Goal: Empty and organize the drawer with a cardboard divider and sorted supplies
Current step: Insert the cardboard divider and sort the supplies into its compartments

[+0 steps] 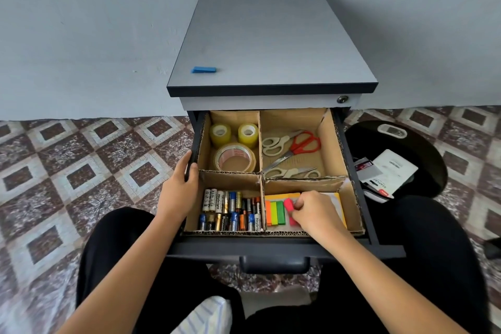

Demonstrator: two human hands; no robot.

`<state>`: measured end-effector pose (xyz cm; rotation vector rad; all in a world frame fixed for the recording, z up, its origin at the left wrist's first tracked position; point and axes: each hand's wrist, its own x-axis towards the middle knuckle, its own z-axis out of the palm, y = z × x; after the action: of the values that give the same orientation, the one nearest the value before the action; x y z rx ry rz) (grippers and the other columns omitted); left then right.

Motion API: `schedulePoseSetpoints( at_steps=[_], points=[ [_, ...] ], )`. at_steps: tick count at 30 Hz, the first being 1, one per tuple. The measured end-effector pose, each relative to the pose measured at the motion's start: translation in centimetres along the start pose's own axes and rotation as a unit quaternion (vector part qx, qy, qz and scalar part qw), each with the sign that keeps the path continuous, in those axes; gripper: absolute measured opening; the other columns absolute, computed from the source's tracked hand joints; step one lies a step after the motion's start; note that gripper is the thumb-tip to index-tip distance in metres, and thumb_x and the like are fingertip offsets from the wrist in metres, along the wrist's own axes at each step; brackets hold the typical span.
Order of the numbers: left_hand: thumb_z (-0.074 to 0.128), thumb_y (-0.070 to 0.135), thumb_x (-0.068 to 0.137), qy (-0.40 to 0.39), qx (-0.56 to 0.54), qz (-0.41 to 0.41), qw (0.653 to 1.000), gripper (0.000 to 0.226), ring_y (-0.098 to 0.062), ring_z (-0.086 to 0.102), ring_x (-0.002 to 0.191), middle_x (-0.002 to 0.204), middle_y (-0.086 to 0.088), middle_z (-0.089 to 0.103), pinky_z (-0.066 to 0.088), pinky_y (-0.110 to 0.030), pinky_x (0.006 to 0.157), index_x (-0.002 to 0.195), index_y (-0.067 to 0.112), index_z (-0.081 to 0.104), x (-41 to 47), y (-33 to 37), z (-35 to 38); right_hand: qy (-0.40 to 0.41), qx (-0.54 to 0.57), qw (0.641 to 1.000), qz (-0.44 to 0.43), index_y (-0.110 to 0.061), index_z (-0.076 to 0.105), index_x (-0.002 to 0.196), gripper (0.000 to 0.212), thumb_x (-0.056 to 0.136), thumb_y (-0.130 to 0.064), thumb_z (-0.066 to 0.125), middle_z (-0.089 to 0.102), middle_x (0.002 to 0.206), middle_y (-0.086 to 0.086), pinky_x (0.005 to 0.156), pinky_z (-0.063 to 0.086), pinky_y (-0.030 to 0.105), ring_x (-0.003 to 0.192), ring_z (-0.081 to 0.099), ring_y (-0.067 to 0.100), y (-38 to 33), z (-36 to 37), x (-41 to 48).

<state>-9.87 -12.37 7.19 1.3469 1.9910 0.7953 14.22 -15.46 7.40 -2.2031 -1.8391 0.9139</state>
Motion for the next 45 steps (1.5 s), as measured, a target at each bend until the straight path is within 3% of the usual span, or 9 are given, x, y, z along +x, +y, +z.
schedulePoseSetpoints(
  at_steps=[5, 9, 17, 22, 24, 28, 34, 39, 45],
  points=[
    [0.033, 0.040, 0.100, 0.000, -0.005, 0.003, 1.000, 0.045, -0.016, 0.058, 0.066, 0.102, 0.001, 0.056, 0.043, -0.029, 0.060, 0.144, 0.036, 0.030, 0.26, -0.25, -0.02, -0.009, -0.005, 1.000, 0.018, -0.004, 0.071, 0.077, 0.020, 0.087, -0.014, 0.057, 0.069, 0.075, 0.008, 0.061, 0.048, 0.028, 0.072, 0.065, 0.020, 0.02, 0.04, 0.27],
    [0.033, 0.038, 0.100, -0.001, -0.003, 0.004, 1.000, 0.044, -0.015, 0.057, 0.065, 0.086, 0.009, 0.053, 0.040, -0.024, 0.054, 0.144, 0.036, 0.030, 0.17, -0.13, -0.04, -0.025, 0.016, 0.999, 0.023, -0.002, 0.072, 0.076, 0.022, 0.087, -0.010, 0.054, 0.071, 0.074, 0.012, 0.071, 0.056, 0.033, 0.073, 0.069, 0.023, 0.07, 0.16, 0.48],
    [0.033, 0.038, 0.100, 0.003, 0.001, 0.004, 1.000, 0.045, -0.014, 0.058, 0.067, 0.094, 0.005, 0.050, 0.041, -0.028, 0.059, 0.145, 0.036, 0.029, 0.17, -0.07, -0.09, -0.020, 0.030, 0.999, 0.024, -0.004, 0.071, 0.081, 0.020, 0.089, -0.008, 0.052, 0.071, 0.071, 0.012, 0.069, 0.057, 0.034, 0.069, 0.069, 0.022, -0.14, 0.18, 0.44],
    [0.033, 0.038, 0.100, 0.001, 0.004, 0.004, 1.000, 0.044, -0.013, 0.057, 0.065, 0.092, 0.006, 0.050, 0.041, -0.023, 0.055, 0.144, 0.036, 0.029, 0.21, -0.11, -0.06, -0.020, 0.067, 0.997, 0.020, -0.011, 0.058, 0.084, 0.015, 0.092, -0.004, 0.048, 0.057, 0.055, -0.003, 0.034, 0.031, 0.007, 0.033, 0.051, -0.004, -0.66, -0.17, -0.15],
    [0.033, 0.038, 0.100, 0.001, 0.006, 0.003, 1.000, 0.044, -0.013, 0.057, 0.066, 0.092, 0.006, 0.049, 0.040, -0.022, 0.054, 0.145, 0.037, 0.029, 0.19, -0.09, -0.09, -0.018, 0.055, 0.998, 0.019, -0.013, 0.056, 0.086, 0.013, 0.093, -0.005, 0.048, 0.060, 0.062, 0.000, 0.037, 0.035, 0.011, 0.039, 0.055, -0.002, -0.73, -0.08, -0.02],
    [0.033, 0.039, 0.100, 0.001, 0.009, 0.003, 1.000, 0.045, -0.017, 0.060, 0.067, 0.093, 0.005, 0.050, 0.043, -0.028, 0.057, 0.144, 0.037, 0.029, 0.19, -0.07, -0.11, -0.008, -0.001, 1.000, 0.014, -0.015, 0.061, 0.100, 0.016, 0.091, -0.009, 0.049, 0.068, 0.084, 0.008, 0.065, 0.052, 0.029, 0.077, 0.066, 0.023, -0.77, 0.14, 0.04],
    [0.033, 0.039, 0.100, 0.000, 0.006, 0.004, 1.000, 0.045, -0.016, 0.060, 0.068, 0.096, 0.006, 0.048, 0.043, -0.028, 0.059, 0.145, 0.036, 0.029, 0.21, -0.06, -0.08, -0.001, 0.015, 1.000, -0.007, -0.016, 0.061, 0.099, 0.016, 0.089, -0.008, 0.052, 0.068, 0.083, 0.006, 0.066, 0.052, 0.029, 0.078, 0.066, 0.022, -0.34, 0.18, -0.12],
    [0.034, 0.038, 0.100, -0.003, -0.004, -0.003, 1.000, 0.044, -0.020, 0.055, 0.057, 0.073, 0.019, 0.044, 0.047, -0.031, 0.057, 0.143, 0.038, 0.030, 0.18, -0.04, -0.07, -0.004, 0.026, 1.000, 0.006, -0.016, 0.062, 0.098, 0.016, 0.089, -0.009, 0.051, 0.070, 0.082, 0.008, 0.067, 0.051, 0.029, 0.078, 0.067, 0.022, -0.13, 0.28, 0.07],
    [0.034, 0.038, 0.100, -0.003, -0.007, -0.004, 1.000, 0.043, -0.019, 0.054, 0.055, 0.071, 0.015, 0.051, 0.045, -0.029, 0.053, 0.143, 0.038, 0.031, 0.33, -0.26, 0.02, 0.000, 0.046, 0.999, 0.006, -0.012, 0.063, 0.096, 0.013, 0.093, -0.011, 0.050, 0.070, 0.077, 0.009, 0.067, 0.055, 0.031, 0.070, 0.069, 0.020, 0.11, 0.38, 0.07]
  ],
)
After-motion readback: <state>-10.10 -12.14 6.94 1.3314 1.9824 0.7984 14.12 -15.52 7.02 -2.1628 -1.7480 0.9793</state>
